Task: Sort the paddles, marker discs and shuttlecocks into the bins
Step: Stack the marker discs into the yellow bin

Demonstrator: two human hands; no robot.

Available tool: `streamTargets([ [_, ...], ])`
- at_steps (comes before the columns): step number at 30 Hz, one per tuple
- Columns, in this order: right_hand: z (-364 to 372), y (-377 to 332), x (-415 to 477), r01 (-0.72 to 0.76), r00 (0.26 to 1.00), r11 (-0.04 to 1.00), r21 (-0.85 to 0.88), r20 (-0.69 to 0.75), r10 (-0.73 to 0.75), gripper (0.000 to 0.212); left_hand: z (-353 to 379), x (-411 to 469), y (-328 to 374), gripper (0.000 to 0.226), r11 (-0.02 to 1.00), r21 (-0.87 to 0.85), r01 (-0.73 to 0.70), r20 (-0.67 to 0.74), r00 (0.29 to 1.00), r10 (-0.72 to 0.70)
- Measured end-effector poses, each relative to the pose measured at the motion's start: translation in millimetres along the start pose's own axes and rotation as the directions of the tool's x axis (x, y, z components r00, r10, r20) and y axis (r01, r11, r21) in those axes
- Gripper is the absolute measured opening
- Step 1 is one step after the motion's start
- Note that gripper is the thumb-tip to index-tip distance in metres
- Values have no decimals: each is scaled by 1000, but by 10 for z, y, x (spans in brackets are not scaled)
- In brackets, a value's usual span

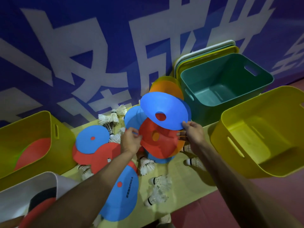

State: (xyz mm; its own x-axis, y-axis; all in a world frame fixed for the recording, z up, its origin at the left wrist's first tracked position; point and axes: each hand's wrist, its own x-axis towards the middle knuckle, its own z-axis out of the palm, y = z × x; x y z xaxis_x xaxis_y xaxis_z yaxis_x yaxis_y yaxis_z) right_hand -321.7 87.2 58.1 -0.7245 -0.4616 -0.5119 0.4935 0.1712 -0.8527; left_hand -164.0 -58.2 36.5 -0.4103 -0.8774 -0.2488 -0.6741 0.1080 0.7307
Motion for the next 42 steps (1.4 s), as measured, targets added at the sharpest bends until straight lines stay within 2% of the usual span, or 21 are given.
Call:
streamTargets([
  [9,774,-153,-221,69,994,997,31,85,-72,13,-1049,-24,-116,22,951,-307,-43,-81,997,19],
  [17,1983,-212,-622,117,962,993,-18,250,-108,16,-2281,-69,-505,17,843,-528,-102,-268,962,-52],
  [22,2700,-229,-907,140,932,989,-52,343,-114,19,-3023,-113,-943,16,849,-522,-78,-361,922,-138],
  [28,3264,-126,-1167,168,919,982,-90,373,-123,22,-3748,-102,-1570,13,947,-312,-76,-464,882,-82],
  [30,3408,-44,-1236,182,919,976,-121,373,-125,23,-3909,-41,-1797,14,949,-312,-54,-462,881,-102],
  [37,3807,192,-1422,214,920,957,-197,369,-130,24,-4045,236,-2308,29,884,-467,35,-372,898,-233],
  [42,4004,236,-1567,248,912,937,-245,385,-141,23,-4053,400,-2547,41,849,-492,191,-238,909,-342],
])
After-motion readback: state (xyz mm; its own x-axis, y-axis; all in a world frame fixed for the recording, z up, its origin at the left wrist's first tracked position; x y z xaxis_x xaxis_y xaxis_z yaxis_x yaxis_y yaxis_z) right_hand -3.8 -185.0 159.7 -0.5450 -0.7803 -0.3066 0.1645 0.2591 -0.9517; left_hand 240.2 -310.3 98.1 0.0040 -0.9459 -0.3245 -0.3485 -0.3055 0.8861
